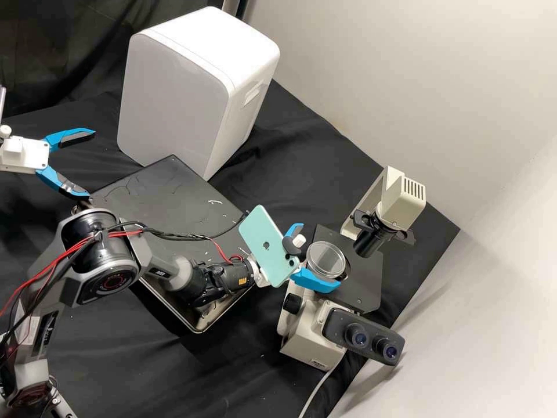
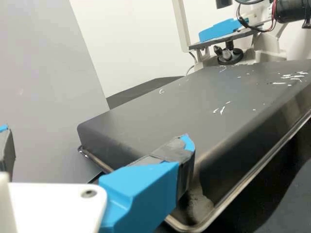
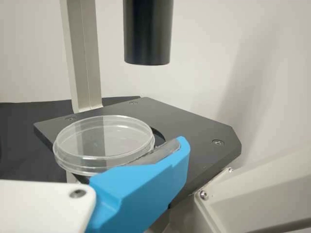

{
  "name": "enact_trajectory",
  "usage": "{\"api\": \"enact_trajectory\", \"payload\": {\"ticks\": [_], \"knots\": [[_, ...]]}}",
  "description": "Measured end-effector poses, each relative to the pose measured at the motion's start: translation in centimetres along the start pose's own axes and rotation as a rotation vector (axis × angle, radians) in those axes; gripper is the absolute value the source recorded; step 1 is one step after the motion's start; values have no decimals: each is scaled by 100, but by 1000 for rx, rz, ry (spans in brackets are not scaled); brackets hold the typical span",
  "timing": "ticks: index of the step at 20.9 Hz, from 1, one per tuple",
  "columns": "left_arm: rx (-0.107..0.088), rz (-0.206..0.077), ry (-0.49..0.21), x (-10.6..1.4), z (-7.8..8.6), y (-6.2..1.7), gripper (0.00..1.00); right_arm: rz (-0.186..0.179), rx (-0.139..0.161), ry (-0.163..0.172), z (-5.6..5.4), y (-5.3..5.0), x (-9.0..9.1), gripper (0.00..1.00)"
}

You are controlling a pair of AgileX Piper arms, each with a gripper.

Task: Place the petri dish on the microscope

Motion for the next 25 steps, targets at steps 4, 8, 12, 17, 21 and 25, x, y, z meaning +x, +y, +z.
{"api": "enact_trajectory", "payload": {"ticks": [4, 8, 12, 17, 21, 25], "knots": [[-3, -10, 1, 39, 2, -19, 100, 3, 2, -4, -13, 17, 21, 100], [-2, -14, -1, 66, 5, -27, 100, 7, -6, -6, -13, 19, 68, 100], [-3, -21, -4, 70, 11, -40, 100, 11, -14, -26, 10, 13, 152, 100], [3, -13, -11, 82, 24, -43, 100, 24, -29, -35, 24, 10, 281, 100], [4, -10, -13, 88, 27, -42, 100, 25, -50, -52, 52, -5, 358, 100], [12, -9, -16, 106, 32, -39, 100, 40, -59, -67, 68, 3, 405, 100]]}}
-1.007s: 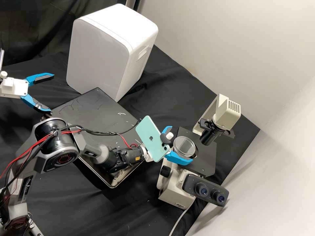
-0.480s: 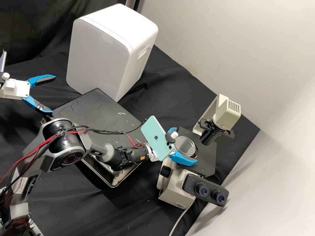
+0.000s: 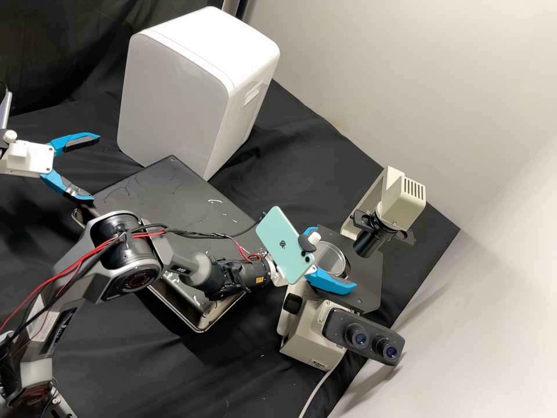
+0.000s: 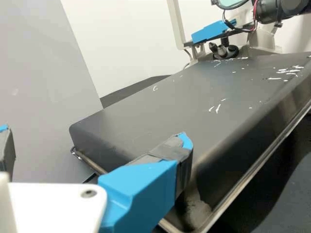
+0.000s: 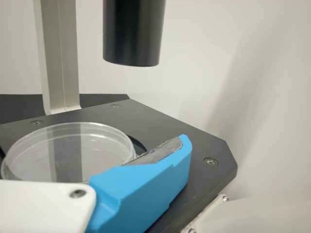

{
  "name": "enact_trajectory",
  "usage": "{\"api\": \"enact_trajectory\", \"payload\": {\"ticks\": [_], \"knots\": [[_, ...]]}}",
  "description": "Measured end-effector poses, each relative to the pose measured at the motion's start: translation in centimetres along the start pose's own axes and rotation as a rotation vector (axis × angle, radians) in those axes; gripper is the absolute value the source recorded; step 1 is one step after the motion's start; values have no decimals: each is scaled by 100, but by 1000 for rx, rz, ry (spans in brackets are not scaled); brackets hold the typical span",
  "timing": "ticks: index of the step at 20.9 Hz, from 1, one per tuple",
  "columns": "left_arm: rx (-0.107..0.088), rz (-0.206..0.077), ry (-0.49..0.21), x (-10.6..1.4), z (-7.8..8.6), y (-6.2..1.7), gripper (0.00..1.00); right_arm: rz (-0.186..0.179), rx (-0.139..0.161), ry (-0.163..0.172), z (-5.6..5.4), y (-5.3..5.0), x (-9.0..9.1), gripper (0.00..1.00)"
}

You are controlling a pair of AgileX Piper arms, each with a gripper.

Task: Place the petri dish on the microscope

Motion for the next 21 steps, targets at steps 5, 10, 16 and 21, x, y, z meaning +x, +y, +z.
{"api": "enact_trajectory", "payload": {"ticks": [5, 10, 16, 21], "knots": [[5, -2, 0, 9, 0, -6, 100, -16, -15, -38, 13, -16, 44, 100], [4, -3, 2, 10, 1, -9, 100, -25, -49, -62, -54, -37, 81, 100], [5, 4, 4, 27, -2, 7, 100, -26, -50, -69, -63, -41, 85, 100], [5, 3, 4, 28, -2, 4, 100, -25, -50, -70, -63, -41, 85, 100]]}}
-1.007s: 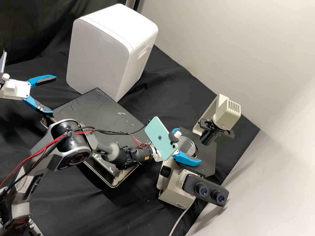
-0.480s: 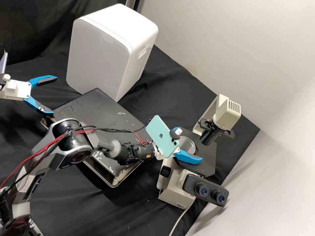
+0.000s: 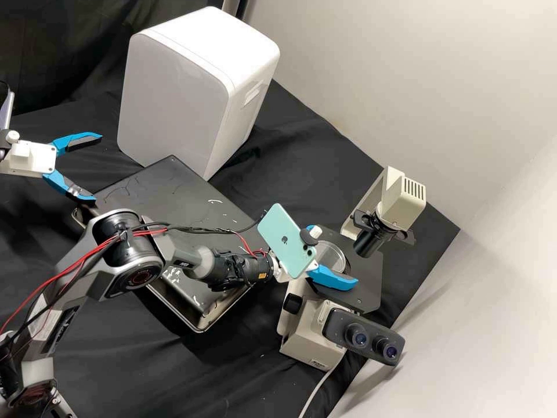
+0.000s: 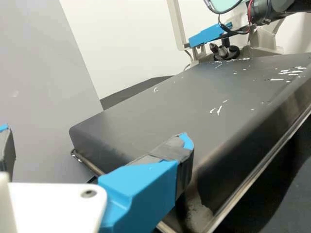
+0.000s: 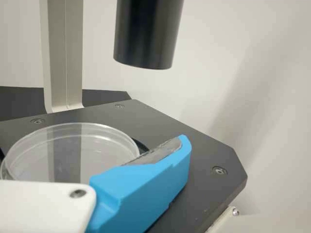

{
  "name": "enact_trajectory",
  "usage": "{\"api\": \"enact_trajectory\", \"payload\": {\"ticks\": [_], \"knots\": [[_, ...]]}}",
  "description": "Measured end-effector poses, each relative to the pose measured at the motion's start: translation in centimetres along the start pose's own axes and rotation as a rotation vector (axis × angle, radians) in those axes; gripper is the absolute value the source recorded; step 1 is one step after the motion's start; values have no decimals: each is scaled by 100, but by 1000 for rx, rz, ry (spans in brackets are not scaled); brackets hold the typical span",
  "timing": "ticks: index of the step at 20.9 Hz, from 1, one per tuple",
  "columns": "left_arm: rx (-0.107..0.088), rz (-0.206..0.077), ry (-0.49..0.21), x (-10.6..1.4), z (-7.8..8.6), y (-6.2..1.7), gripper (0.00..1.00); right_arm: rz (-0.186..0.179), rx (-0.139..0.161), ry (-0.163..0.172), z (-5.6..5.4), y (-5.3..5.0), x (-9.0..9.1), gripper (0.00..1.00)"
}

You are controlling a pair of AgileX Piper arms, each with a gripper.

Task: Place the petri dish on the microscope

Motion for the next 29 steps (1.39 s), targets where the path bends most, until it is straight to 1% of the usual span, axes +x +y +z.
{"api": "enact_trajectory", "payload": {"ticks": [3, 9, 10, 12, 14, 15, 17, 18, 19, 21, 27, 29], "knots": [[-1, -8, 0, 5, 0, -16, 100, 0, 1, -1, 1, 0, 0, 100], [-5, -7, 6, 12, 6, -13, 100, -1, 1, -2, 5, -4, -3, 100], [-1, -7, 8, 12, 3, -14, 100, -5, 0, -5, 15, -14, -9, 100], [-1, -7, 8, 12, 3, -14, 100, -2, -1, -7, 29, -13, -14, 100], [-1, -7, 8, 12, 3, -14, 100, 0, -7, -7, 45, 1, -11, 100], [-1, -6, 8, 16, 3, -13, 100, -4, -19, -2, 53, -3, -15, 100], [-2, -11, 7, 27, 4, -26, 100, 3, -27, 0, 79, 5, -23, 100], [-2, -12, 9, 40, 4, -27, 100, 0, -34, 2, 88, -2, -29, 100], [-3, -6, 10, 52, 5, -21, 100, 3, -37, 4, 96, -6, -28, 100], [-5, -9, 12, 53, 12, -30, 100, 5, -37, 5, 95, -4, -28, 100], [-5, -1, 11, 78, 13, -27, 100, 7, -38, 3, 106, -3, -25, 100], [-6, -1, 11, 76, 13, -28, 100, 10, -45, 7, 115, -8, -19, 100]]}}
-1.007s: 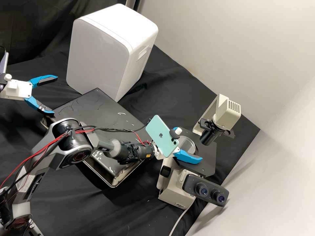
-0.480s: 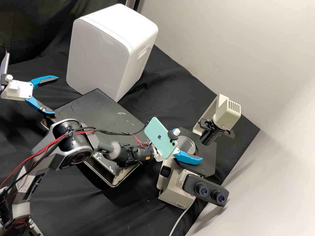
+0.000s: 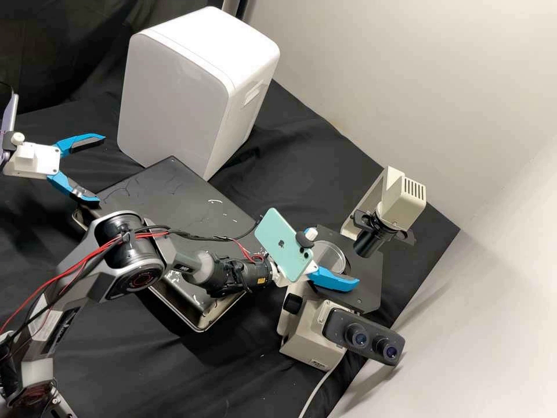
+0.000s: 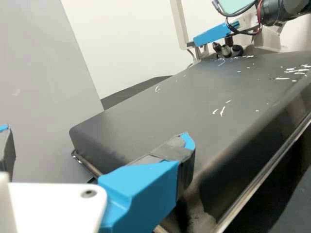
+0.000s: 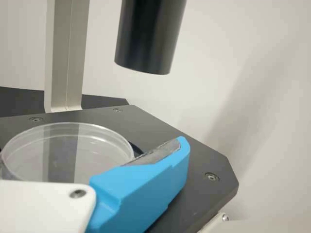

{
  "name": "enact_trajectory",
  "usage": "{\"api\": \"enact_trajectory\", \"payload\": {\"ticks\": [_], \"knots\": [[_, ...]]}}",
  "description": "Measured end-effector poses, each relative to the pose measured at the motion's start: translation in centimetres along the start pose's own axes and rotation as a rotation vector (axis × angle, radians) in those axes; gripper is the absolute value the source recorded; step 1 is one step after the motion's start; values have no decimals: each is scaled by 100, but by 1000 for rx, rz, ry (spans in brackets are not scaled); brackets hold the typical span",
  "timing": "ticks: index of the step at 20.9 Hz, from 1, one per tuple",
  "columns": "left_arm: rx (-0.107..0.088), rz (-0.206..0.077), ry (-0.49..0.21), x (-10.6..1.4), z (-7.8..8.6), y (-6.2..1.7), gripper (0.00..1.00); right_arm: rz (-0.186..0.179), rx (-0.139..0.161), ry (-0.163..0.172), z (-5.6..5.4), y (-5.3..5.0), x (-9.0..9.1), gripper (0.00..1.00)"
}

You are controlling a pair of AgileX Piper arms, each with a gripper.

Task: Place the petri dish on the microscope

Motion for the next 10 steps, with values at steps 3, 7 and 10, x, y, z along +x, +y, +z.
{"api": "enact_trajectory", "payload": {"ticks": [3, 7, 10], "knots": [[0, 0, 0, 0, 0, 0, 100, 3, -5, 3, 6, 0, -2, 100], [-1, 1, 0, 3, 6, 2, 100, 11, -7, 7, 14, -4, -14, 100], [6, 1, 0, 3, 10, 3, 100, 16, -10, 8, 20, -6, -21, 100]]}}
